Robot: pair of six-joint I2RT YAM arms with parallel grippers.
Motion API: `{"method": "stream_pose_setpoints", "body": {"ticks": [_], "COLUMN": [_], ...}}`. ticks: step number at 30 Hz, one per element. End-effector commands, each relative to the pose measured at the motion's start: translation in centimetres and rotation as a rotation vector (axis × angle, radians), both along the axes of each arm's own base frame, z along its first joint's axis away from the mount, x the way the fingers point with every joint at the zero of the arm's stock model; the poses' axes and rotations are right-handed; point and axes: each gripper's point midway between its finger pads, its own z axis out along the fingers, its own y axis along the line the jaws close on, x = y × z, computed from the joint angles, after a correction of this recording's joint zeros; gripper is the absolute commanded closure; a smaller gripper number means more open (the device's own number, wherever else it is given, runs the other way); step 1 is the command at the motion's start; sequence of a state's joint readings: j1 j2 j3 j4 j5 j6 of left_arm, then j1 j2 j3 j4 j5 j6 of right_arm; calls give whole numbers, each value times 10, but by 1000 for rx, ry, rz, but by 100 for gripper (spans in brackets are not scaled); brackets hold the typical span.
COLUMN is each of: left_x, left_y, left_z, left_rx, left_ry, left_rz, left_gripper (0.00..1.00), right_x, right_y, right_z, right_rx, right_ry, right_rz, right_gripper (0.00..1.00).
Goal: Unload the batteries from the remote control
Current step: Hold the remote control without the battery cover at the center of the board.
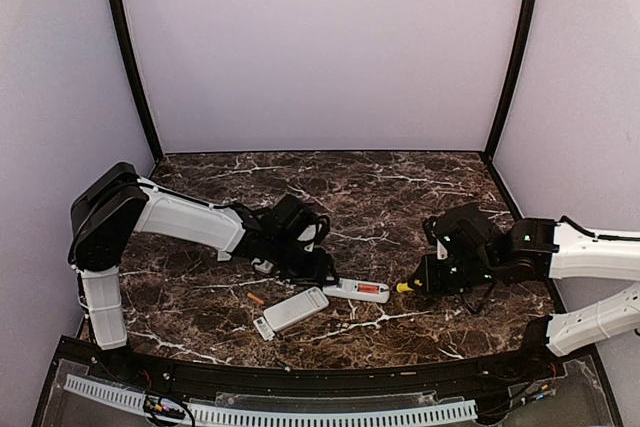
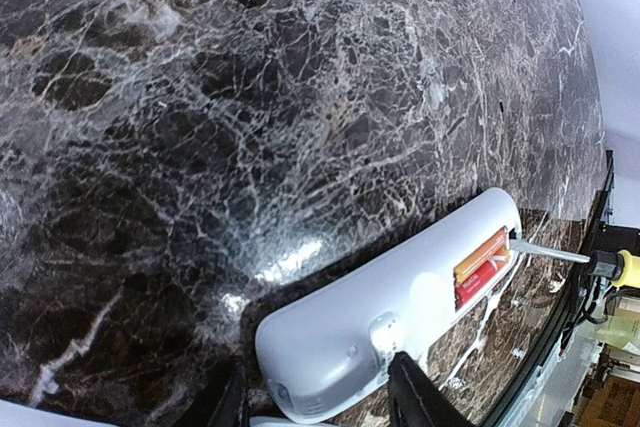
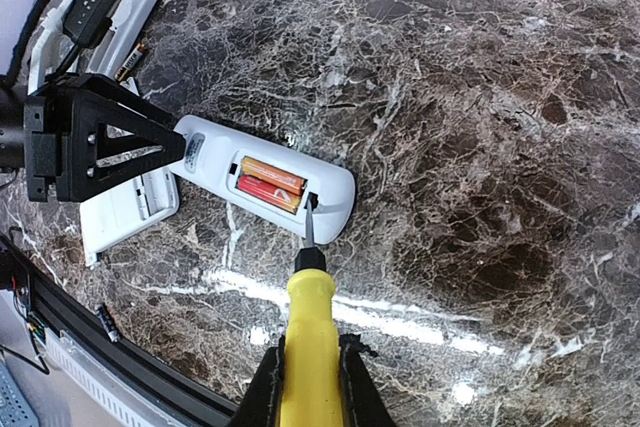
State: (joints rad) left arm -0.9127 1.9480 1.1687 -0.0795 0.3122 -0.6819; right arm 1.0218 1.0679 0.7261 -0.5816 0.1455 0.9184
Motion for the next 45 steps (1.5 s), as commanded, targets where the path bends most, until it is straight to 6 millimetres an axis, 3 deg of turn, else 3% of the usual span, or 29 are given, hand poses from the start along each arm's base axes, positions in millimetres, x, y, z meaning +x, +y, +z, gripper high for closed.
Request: {"method": "stream_pose_setpoints", "body": {"ticks": [1,10,28,35,45], "left_x": [-6,-8,-12,-16,-15], "left_y": [7,9,4,6,5], "left_z": [9,5,6,3,4], "left_rx": [3,11,-34,-29,-38], "left_ry": [-2,5,23,32,30], "left_rz": [1,-5,-9,-21,-16], "left_gripper": [54,56,62,64,67], "right_x": [4,3,1,0,0], "right_y": [7,5,4,14,19], "right_z": [18,18,-4,-5,10], "right_rx": [67,75,33,107,284], "right_ry": [-12,-3,52,64,51], "right_rz": [-18,-36,-63,-71,-125], "right_gripper": [100,100,100,100,100]}}
